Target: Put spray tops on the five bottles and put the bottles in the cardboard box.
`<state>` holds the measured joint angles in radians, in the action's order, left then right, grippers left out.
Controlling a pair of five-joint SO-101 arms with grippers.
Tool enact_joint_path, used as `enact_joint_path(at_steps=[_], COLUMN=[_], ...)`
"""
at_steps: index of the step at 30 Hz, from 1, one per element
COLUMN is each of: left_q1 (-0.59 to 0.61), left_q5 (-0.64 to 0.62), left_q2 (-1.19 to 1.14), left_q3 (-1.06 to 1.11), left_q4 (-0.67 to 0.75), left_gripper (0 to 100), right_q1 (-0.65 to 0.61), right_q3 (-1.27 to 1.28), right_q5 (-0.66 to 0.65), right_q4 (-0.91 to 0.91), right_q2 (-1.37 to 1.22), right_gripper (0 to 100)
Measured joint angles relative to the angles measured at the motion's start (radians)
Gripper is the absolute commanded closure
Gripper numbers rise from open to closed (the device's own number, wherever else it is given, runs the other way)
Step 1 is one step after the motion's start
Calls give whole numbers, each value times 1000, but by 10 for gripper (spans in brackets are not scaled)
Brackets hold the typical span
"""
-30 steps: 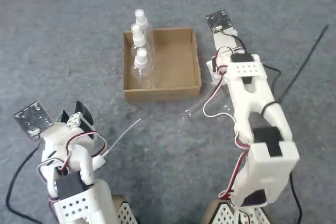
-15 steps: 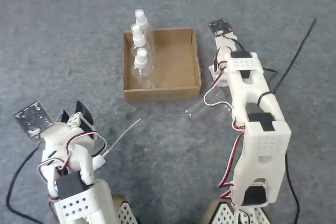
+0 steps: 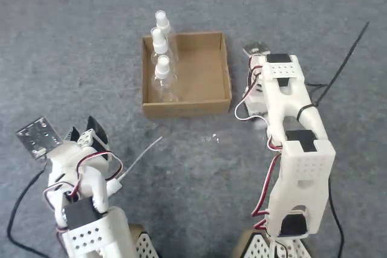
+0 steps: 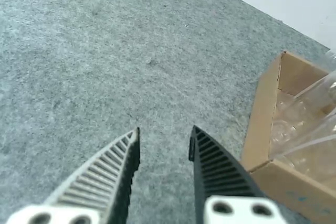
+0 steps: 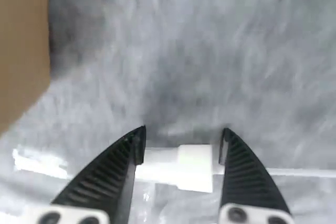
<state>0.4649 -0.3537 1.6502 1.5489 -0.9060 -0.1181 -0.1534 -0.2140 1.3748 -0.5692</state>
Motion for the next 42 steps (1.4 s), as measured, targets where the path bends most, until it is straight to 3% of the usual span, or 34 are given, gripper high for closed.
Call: enact_joint_path(at_steps=[10,21,26,32,42], left_q1=[0,0,26,29,29], left_q5=[0,0,-5,0,0], left_q2=[0,0,0,0,0], left_q3=[0,0,0,0,0], left_q4=[0,0,0,0,0], left_gripper=[851,851,851,851,851], right_q1=[0,0,-6,-17,-20], right_q3=[3,25,138,235,417], right_q5=[11,5,-150,-330,-562], right_q4=[315,374,374,374,373], right_q2=[92,290,410,503,545], right_gripper=[836,832,815,684,680])
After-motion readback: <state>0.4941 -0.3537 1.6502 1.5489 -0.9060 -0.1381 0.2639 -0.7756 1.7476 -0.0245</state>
